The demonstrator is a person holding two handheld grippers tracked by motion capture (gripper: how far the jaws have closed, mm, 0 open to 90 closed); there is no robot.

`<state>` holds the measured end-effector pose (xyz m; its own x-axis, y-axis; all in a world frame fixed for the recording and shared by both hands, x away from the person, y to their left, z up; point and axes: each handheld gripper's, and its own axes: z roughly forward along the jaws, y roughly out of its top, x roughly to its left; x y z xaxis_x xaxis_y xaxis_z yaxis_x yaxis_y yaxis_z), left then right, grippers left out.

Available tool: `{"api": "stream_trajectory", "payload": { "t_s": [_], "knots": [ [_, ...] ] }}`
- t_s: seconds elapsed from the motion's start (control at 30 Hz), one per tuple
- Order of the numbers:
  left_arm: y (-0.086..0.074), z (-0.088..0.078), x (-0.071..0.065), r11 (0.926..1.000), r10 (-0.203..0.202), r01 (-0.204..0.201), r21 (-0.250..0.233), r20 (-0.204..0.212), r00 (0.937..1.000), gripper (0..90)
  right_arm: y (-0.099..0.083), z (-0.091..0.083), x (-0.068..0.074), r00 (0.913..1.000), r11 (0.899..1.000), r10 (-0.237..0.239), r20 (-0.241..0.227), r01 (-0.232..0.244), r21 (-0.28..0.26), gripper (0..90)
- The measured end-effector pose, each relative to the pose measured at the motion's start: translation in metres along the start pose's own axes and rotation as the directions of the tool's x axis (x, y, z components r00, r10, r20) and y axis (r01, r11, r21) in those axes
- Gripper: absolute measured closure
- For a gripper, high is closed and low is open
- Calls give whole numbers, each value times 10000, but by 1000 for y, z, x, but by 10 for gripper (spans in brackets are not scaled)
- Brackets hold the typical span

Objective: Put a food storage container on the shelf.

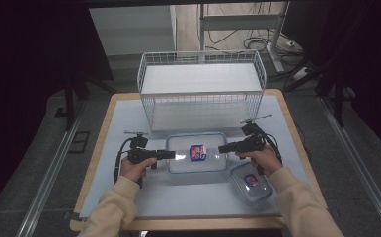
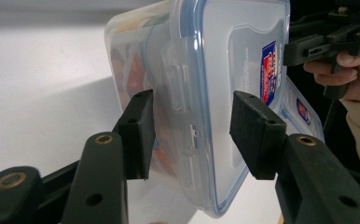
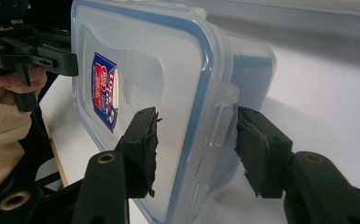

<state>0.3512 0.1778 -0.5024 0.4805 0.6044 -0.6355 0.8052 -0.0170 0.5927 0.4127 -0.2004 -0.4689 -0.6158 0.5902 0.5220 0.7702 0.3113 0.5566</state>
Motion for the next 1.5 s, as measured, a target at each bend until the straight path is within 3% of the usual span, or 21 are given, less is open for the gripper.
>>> {"api": "stream_trajectory", "payload": {
  "t_s": [0.27,0.73,1.0,1.13,1.2,1.23,1.33,1.37,1.4,1.5],
  "knots": [
    [1,-3,-5,9995,207,-209,-219,-106,9997,515,0,-2,0,9998,9993,-175,-66,173,-343,504],
    [27,-18,-39,9902,1151,-1172,-763,-310,9929,517,12,-35,18,9959,9884,-902,98,908,-1214,505],
    [53,-34,-63,9769,1803,-1832,-1096,-364,9829,517,30,-64,38,9880,9725,-1491,405,1539,-1746,505],
    [73,-47,-79,9641,2246,-2293,-1341,-493,9732,518,45,-80,50,9819,9601,-1819,531,1890,-2060,505],
    [77,-49,-83,9630,2265,-2315,-1381,-512,9727,518,48,-83,53,9806,9571,-1883,553,1958,-2135,505],
    [85,-54,-88,9580,2395,-2457,-1477,-590,9691,518,55,-90,57,9770,9507,-2040,627,2130,-2254,505],
    [95,-58,-93,9529,2538,-2613,-1541,-665,9650,516,64,-95,60,9754,9465,-2107,649,2202,-2361,505],
    [105,-62,-95,9488,2639,-2717,-1611,-682,9621,517,72,-100,63,9733,9406,-2183,709,2292,-2503,505],
    [105,-62,-95,9488,2639,-2717,-1611,-682,9621,516,72,-100,63,9733,9406,-2183,709,2292,-2503,505],
    [126,-65,-100,9427,2790,-2882,-1680,-766,9572,516,88,-107,62,9739,9360,-2167,673,2269,-2693,505]
  ]
}}
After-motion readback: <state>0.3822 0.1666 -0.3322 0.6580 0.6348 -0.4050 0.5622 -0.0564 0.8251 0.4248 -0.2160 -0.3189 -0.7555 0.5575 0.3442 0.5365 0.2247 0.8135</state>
